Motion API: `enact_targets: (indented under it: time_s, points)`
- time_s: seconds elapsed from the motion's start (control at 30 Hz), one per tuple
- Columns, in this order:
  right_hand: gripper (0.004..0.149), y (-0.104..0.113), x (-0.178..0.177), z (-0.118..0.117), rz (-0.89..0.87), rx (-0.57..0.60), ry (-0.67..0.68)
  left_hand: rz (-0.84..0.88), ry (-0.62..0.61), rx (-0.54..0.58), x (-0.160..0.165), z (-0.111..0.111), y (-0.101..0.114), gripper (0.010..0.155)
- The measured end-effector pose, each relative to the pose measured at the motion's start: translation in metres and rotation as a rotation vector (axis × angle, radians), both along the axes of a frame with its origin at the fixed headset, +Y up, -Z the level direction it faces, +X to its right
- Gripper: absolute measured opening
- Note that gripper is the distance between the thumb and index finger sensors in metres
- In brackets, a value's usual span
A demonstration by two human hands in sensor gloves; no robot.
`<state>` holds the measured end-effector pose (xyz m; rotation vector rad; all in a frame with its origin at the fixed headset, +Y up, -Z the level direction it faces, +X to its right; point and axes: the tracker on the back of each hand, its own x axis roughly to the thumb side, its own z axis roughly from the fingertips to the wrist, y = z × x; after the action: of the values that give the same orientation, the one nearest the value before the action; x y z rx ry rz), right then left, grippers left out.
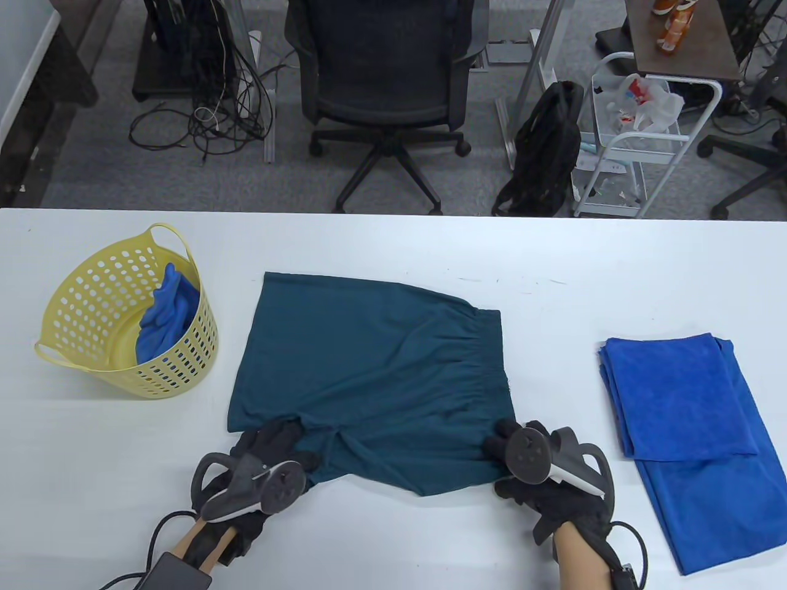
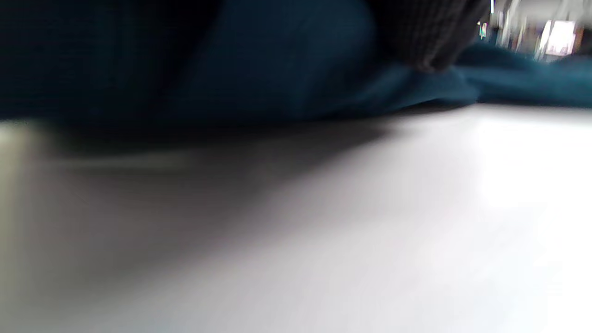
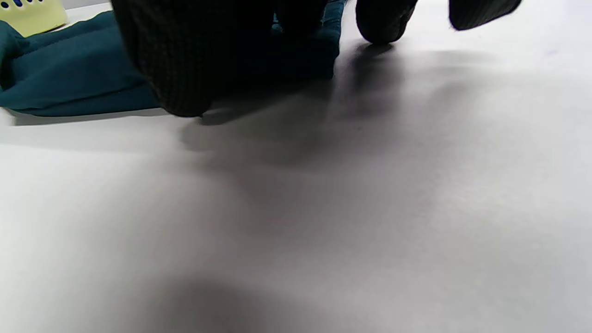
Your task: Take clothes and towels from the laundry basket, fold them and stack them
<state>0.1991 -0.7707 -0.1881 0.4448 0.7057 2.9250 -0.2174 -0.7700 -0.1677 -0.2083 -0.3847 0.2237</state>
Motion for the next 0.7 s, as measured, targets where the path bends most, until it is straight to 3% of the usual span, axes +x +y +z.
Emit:
enact_targets:
  time_s: [0.13,0.27,0.33,0.4,0.5,0.57,0.63,0.7]
  points:
    - [0.073,0.000,0.003,-0.001,0.004,0.029,0.002,0.518,0.106,-0.177,-0.042,-0.008,0.011,0.047]
    - [0.062,-0.001,0.004,-0.001,0.007,0.125,-0.003,0.880,0.203,-0.215,-0.078,-0.009,0.016,0.046]
    - [0.053,0.001,0.008,-0.001,-0.085,0.193,-0.025,0.961,0.236,-0.205,-0.086,-0.009,0.017,0.047]
    - [0.046,0.004,0.018,-0.001,-0.314,0.273,-0.074,0.989,0.275,-0.194,-0.091,-0.009,0.018,0.047]
    - [0.044,0.006,0.032,-0.001,-0.681,0.284,-0.150,0.926,0.299,-0.186,-0.092,-0.010,0.016,0.048]
    - [0.044,0.003,0.039,-0.003,-0.951,0.177,-0.179,0.900,0.300,-0.214,-0.089,-0.011,0.014,0.048]
    - [0.045,0.003,0.043,-0.005,-1.023,0.067,-0.166,0.893,0.296,-0.239,-0.085,-0.009,0.015,0.048]
    - [0.045,0.010,0.050,-0.005,-0.976,-0.090,-0.144,0.905,0.271,-0.291,-0.079,-0.005,0.022,0.048]
